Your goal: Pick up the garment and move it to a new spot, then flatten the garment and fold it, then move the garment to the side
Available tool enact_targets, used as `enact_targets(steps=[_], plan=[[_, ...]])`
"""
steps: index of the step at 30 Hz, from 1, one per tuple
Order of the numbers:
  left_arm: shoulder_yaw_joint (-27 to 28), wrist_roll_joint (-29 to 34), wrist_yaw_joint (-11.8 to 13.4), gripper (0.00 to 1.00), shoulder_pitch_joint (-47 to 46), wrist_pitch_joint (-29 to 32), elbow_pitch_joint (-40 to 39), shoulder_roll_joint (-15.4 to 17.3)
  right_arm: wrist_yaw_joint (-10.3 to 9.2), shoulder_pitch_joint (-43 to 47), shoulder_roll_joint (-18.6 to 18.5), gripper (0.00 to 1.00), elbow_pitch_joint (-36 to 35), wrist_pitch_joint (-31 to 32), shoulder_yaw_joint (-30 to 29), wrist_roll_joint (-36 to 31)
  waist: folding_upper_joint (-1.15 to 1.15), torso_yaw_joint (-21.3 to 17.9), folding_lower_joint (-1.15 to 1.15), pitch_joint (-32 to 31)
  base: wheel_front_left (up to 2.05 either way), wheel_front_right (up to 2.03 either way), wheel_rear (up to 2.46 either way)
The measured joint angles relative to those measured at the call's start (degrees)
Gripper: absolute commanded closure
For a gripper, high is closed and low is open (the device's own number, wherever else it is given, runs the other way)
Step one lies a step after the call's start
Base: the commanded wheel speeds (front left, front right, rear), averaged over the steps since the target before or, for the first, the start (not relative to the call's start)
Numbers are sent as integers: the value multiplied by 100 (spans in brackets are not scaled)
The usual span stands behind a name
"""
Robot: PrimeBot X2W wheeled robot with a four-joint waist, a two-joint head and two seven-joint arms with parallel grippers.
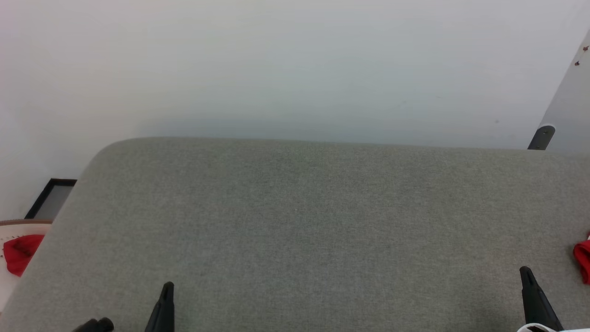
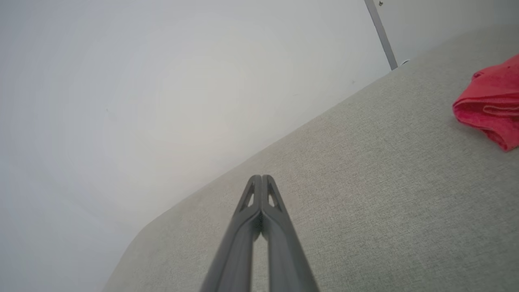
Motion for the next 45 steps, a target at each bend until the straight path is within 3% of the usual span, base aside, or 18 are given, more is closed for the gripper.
enact_targets(steps=[10,45], plan=[[113,-1003,-3,100,-255,282,81,-52,-1,-283,31,100,234,181,7,1023,0,-18,0,73,0,0,0],[332,-2959,-27,100,-746,857,224,-171,-3,-842,103,100,704,535,13,3040,0,-63,0,254,0,0,0]])
